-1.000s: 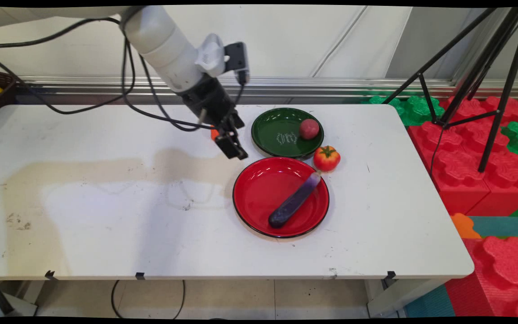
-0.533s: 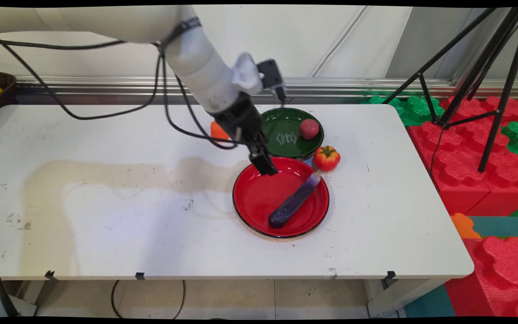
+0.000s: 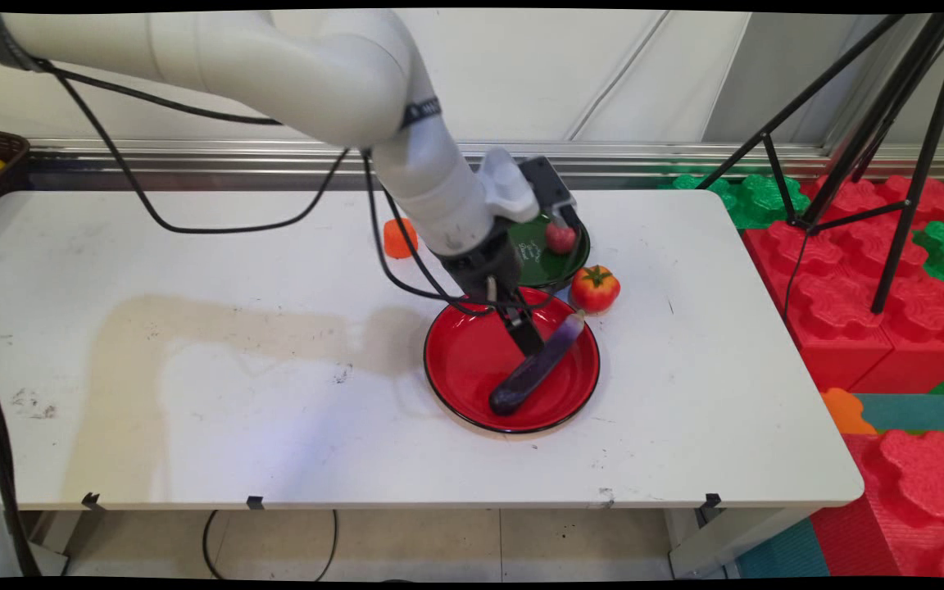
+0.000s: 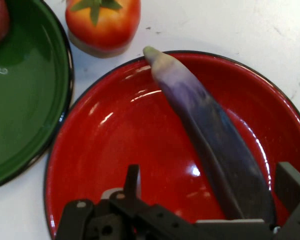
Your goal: Pick up the eggplant from the red plate, then place the picked object on the table
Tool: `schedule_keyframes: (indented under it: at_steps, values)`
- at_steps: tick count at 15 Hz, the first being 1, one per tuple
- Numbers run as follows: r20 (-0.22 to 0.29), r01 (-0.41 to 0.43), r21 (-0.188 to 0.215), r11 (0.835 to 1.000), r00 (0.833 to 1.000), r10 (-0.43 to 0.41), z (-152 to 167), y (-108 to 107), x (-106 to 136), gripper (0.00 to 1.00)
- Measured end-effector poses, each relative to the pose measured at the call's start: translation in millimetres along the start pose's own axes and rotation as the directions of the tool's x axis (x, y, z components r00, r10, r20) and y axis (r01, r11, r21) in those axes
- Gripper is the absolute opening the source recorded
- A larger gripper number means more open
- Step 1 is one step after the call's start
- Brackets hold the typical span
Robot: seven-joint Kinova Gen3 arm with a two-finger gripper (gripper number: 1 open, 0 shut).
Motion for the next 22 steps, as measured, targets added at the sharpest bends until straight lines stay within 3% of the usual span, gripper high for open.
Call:
schedule_keyframes:
  at_steps: [16,17,22]
  values:
    - [0.066,0.123,0.051,0.991,0.990,-0.126,75.3,38.1,9.0,1.00]
    - [0.066,0.128,0.054,0.990,0.989,-0.132,77.2,39.5,8.7,0.00]
    - [0.054,0.154,0.076,0.985,0.986,-0.158,73.4,44.4,8.3,0.00]
